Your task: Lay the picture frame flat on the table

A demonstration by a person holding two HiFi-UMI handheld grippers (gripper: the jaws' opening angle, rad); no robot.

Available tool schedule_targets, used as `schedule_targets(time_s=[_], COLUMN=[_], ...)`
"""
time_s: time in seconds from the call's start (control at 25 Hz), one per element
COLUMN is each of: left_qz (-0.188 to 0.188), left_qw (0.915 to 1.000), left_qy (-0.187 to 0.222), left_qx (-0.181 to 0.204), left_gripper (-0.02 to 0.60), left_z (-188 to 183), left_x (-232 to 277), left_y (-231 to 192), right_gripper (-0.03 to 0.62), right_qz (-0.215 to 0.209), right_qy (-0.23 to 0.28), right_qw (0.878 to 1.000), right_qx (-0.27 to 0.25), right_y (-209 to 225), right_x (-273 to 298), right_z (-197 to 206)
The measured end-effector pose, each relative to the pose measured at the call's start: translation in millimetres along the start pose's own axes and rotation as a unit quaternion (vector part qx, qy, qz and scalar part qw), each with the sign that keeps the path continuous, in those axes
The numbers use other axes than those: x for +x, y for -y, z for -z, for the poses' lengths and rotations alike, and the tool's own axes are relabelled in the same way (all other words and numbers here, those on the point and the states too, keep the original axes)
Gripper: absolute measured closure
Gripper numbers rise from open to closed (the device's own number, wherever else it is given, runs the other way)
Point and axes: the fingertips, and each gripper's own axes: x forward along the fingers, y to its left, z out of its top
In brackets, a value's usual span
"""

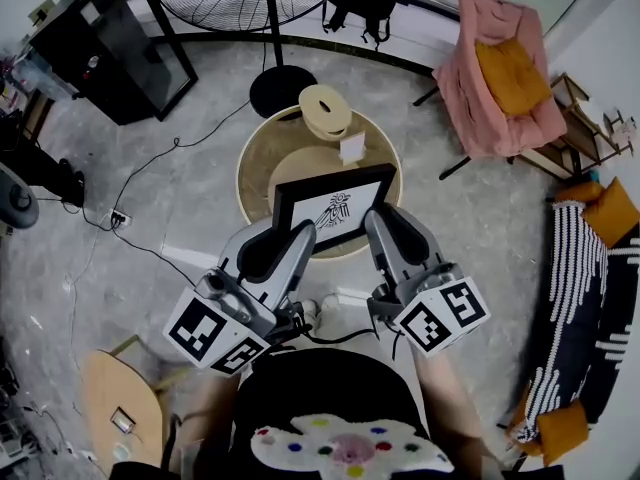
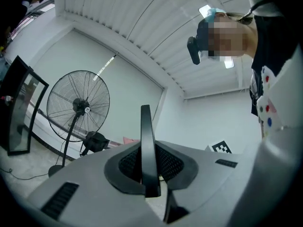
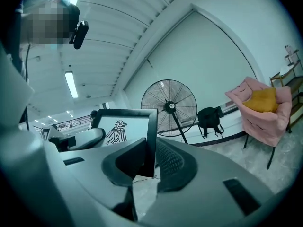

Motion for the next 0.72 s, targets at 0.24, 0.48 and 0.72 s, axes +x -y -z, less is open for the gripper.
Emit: schedule_targets(time_s=[0.24,0.48,0.72], left_qz=[-0.041,-0.078,-0.106], left_qw=[0.9983,0.9932,0.9891], left_qy=[-0.036,-0.076,-0.086], left_qx=[0.018,0.043,0.057], left_gripper=[0.495,0.443,0.446], left_z=[11.9,25.7,28.4], left_x=[1.2,-3.1,-10.2], left_y=[-9.9,-20.0,-30.8], right_gripper=[0.511,0.511,0.511], right_qz=[0.039,0.072,0.085], right_qy=[0.003,0.005,0.000], right_qw=[0.999,0.997,0.994], right_qx=[-0.022,-0.039,-0.064], right_y=[5.0,11.1,11.9], right_x=[-1.1,-3.2,-1.7], right_z=[-2.9,-6.5,-5.6])
